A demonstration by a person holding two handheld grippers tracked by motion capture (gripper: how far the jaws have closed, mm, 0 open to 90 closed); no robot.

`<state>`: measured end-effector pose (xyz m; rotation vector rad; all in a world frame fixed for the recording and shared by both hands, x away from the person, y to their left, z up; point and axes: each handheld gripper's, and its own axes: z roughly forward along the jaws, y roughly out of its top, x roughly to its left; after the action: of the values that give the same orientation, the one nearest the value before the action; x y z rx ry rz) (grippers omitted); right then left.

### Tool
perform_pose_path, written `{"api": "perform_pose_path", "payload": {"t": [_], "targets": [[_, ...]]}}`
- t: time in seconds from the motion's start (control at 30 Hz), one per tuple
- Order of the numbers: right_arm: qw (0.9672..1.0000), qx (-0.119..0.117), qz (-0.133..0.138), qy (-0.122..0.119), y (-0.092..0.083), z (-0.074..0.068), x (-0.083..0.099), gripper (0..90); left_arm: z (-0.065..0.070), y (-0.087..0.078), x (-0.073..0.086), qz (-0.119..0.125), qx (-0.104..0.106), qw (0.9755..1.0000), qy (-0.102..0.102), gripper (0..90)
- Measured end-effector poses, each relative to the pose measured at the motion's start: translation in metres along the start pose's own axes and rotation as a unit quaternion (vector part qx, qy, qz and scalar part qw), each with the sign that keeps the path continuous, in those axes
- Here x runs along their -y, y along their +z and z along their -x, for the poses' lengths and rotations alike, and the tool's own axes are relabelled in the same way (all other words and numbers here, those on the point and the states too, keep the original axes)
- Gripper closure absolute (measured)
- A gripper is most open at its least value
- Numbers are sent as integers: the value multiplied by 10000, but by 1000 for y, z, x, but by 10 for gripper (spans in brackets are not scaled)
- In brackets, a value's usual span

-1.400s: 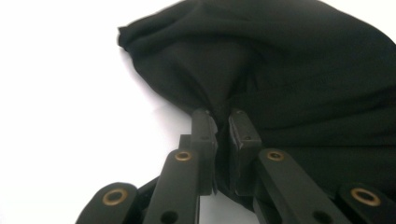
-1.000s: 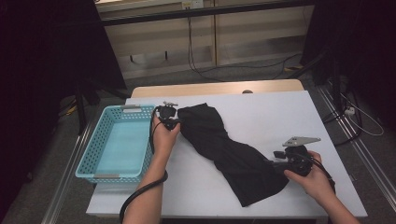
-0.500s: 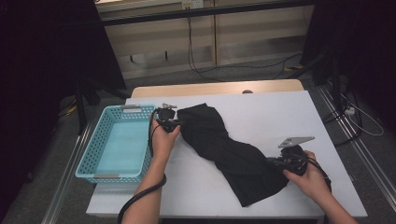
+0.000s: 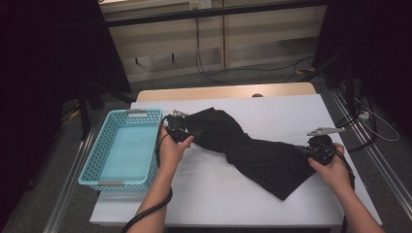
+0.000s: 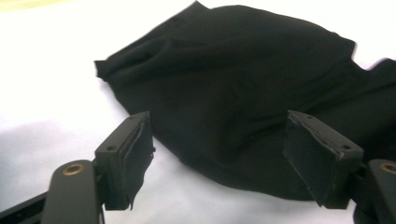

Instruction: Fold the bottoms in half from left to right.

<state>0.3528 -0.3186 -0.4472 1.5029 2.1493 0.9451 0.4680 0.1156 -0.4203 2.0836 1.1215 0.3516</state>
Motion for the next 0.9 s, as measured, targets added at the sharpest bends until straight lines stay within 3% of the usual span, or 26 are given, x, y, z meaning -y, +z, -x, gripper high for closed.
{"api": "perform_pose_path", "payload": {"t": [0.13, 0.33, 0.4, 0.5, 0.53, 0.67, 0.83, 0.9], "targets": [[9998, 111, -51, -156, 0, -7, -1, 844, 4, -1, 6, 23, 65, 10000, -10, 224], [9995, 183, 174, -215, -8, -13, 0, 640, 11, -5, 12, -24, 157, 9998, 86, 199], [9992, 216, 270, -181, -13, -12, 1, 637, 12, -6, 15, -40, 148, 9997, 165, 194], [9990, 183, 380, -116, -21, -11, 1, 684, 15, -6, 19, 31, 176, 9998, 118, 194], [9991, 138, 379, -101, -23, -11, 2, 698, 14, -7, 20, -21, 169, 9996, 219, 193], [9996, -34, 223, -180, -21, -15, 7, 741, 15, -5, 25, -72, 189, 9995, 260, 183], [9997, 130, -35, -201, -8, -14, 14, 731, 15, -6, 26, -53, 185, 9994, 303, 180], [9998, 174, -2, -117, -7, -11, 16, 722, 15, -7, 27, -83, 180, 9992, 358, 179]]}}
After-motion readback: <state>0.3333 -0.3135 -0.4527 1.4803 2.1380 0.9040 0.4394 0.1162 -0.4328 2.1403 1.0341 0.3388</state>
